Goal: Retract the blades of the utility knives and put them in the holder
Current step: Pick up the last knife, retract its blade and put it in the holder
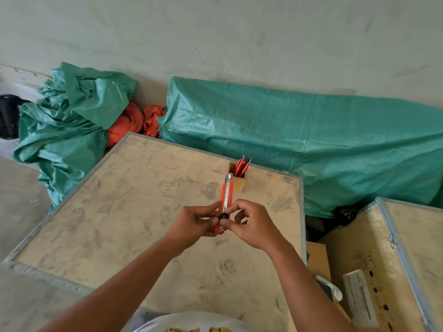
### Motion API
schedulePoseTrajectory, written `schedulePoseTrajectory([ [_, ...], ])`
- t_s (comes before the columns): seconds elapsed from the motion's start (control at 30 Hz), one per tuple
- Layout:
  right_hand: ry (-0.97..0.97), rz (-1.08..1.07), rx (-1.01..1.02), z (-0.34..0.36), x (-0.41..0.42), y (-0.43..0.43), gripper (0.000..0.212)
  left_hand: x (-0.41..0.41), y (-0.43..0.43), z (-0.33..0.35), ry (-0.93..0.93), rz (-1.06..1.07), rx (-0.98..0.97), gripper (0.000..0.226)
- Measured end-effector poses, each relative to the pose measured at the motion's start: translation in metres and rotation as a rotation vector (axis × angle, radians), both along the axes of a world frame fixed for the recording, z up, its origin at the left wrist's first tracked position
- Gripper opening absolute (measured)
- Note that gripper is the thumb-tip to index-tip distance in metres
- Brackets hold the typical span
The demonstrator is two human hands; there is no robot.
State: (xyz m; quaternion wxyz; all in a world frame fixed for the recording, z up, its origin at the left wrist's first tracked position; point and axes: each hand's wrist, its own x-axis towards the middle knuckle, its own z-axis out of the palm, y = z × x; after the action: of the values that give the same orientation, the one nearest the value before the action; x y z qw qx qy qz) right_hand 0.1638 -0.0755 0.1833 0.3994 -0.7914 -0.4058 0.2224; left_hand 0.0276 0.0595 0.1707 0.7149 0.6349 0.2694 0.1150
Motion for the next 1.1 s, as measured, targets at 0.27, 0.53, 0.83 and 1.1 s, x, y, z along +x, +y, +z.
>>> schedulePoseTrajectory([
  [0.27, 0.039, 0.004, 0.028, -0.007, 0.015, -0.001, 0.021, 0.018, 0.002, -0.003, 0.015, 0.012, 0.018, 0.045],
  [0.53, 0.173, -0.164, 0.109, -0.024, 0.039, 0.011, 0.016, 0.047, 0.017, -0.007, 0.085, -0.061, 0.094, 0.047],
  [0.83, 0.253, -0.242, 0.132, -0.033, 0.116, 0.040, 0.032, 0.119, 0.051, -0.023, 0.189, -0.232, 0.241, 0.040],
  [1.1, 0.098, -0.448, 0.171, -0.070, 0.193, 0.087, 0.027, 0.201, 0.096, -0.060, 0.281, -0.149, 0.446, 0.041],
])
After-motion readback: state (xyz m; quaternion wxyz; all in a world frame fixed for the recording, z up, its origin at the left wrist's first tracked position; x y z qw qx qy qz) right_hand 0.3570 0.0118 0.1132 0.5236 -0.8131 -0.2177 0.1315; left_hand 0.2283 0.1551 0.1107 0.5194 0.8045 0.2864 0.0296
